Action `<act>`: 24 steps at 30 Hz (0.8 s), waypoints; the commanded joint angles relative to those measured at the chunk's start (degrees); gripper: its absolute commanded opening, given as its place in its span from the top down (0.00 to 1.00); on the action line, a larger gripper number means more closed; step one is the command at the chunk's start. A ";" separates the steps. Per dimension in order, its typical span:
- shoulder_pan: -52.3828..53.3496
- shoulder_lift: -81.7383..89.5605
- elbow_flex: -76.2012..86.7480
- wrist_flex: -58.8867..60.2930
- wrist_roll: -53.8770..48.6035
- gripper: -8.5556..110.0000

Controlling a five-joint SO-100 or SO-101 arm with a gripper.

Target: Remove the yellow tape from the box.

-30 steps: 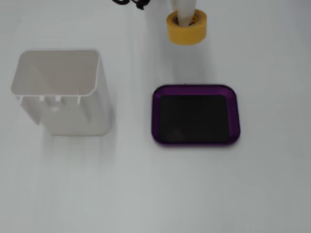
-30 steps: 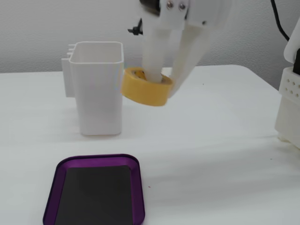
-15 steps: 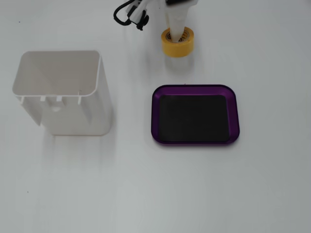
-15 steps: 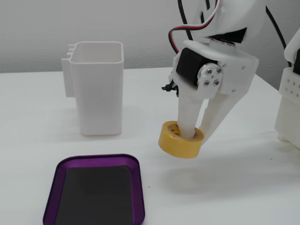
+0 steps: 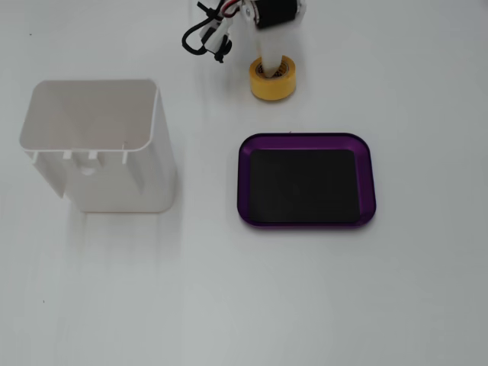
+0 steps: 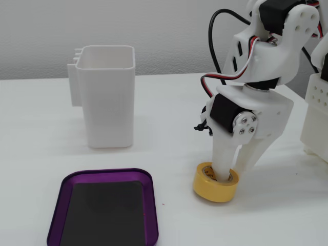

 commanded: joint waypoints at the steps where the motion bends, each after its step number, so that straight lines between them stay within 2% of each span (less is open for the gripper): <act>1: 0.18 1.23 0.00 -0.18 -0.09 0.90; 10: 0.18 1.76 -4.39 5.98 -0.18 0.77; 20: 0.09 2.29 -15.56 17.23 0.35 0.76; 24: -0.09 8.79 -16.26 19.78 0.00 0.76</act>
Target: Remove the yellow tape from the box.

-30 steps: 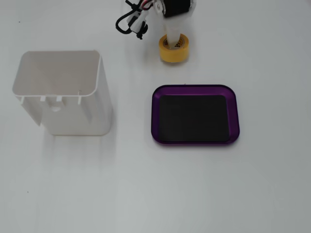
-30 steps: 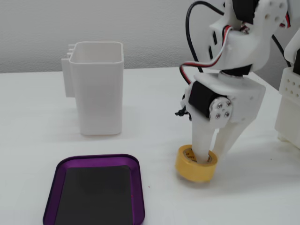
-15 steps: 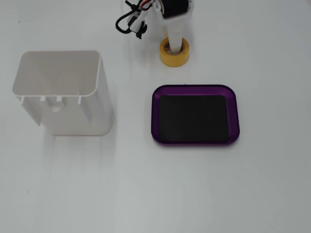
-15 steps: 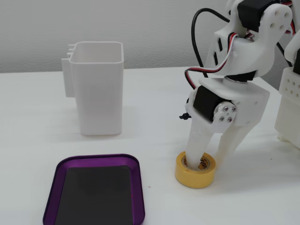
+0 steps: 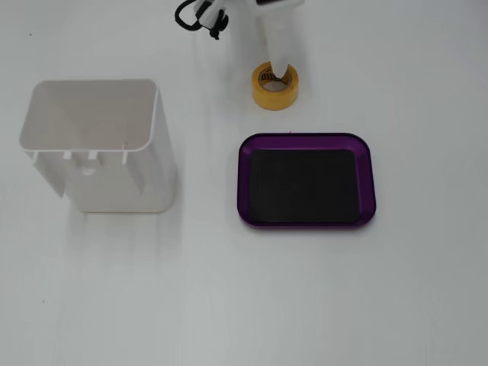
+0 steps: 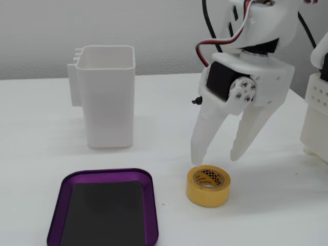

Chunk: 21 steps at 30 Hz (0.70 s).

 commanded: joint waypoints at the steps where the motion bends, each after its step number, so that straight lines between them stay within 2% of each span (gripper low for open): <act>1: -0.44 7.73 -2.46 2.37 -0.18 0.76; 9: -0.09 30.59 3.96 7.12 0.35 0.76; 21: 5.36 65.92 34.80 1.85 -0.09 0.76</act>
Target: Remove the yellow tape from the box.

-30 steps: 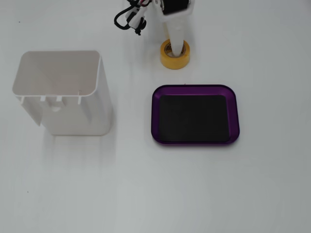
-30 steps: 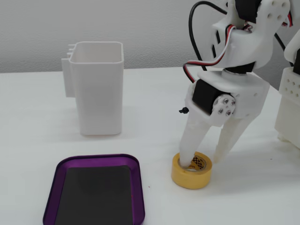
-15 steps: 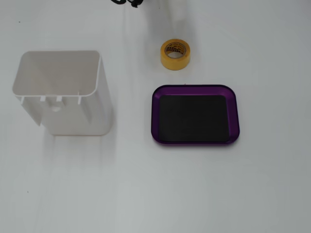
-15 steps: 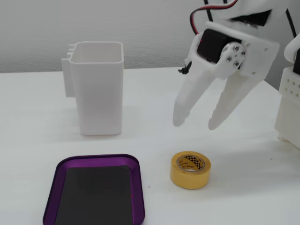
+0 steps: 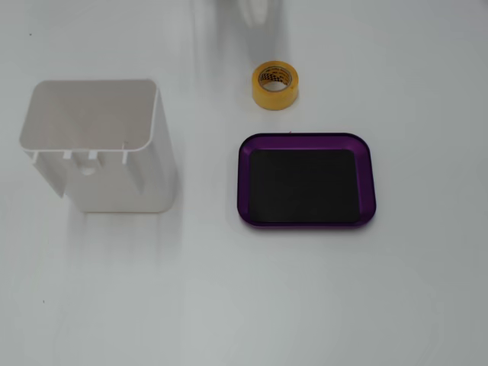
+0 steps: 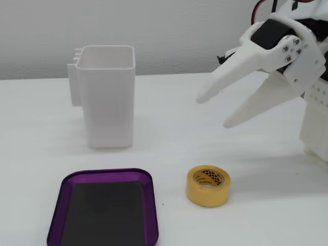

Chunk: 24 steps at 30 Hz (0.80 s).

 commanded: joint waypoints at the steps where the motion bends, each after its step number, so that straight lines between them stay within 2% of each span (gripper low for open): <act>1: 0.88 10.55 10.02 -1.14 0.00 0.76; 5: 0.88 13.62 18.11 -1.85 0.88 0.76; 10: 0.88 11.25 19.60 -1.49 1.14 0.76; 14: 0.88 11.25 19.60 -1.23 9.14 0.76; 17: 0.88 11.25 19.60 -1.14 11.25 0.76; 19: 0.79 11.25 19.60 -1.14 11.25 0.79; 23: 0.79 11.25 19.60 -1.05 11.25 0.94; 24: 0.79 11.25 19.60 -1.05 11.25 0.93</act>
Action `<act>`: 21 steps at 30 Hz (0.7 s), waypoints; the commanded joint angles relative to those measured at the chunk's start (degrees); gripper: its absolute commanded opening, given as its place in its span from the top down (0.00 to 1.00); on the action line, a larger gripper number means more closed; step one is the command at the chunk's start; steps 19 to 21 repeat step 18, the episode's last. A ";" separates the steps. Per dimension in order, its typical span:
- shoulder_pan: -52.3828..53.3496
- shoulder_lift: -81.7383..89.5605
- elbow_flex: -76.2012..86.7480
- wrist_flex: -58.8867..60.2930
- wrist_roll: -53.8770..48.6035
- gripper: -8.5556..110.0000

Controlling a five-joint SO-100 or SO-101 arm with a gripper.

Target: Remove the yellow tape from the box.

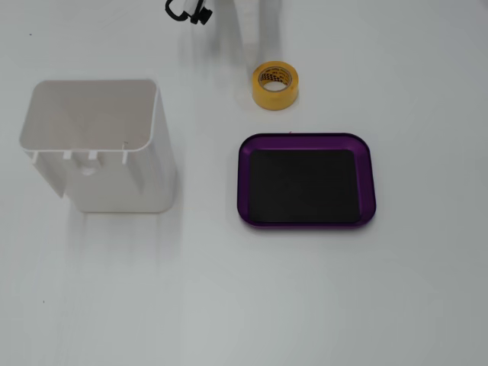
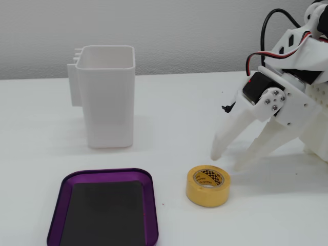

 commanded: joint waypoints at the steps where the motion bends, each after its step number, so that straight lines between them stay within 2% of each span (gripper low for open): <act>1: 0.26 3.96 0.26 -0.09 0.35 0.92; 21: 0.26 3.96 0.26 -0.26 0.35 0.93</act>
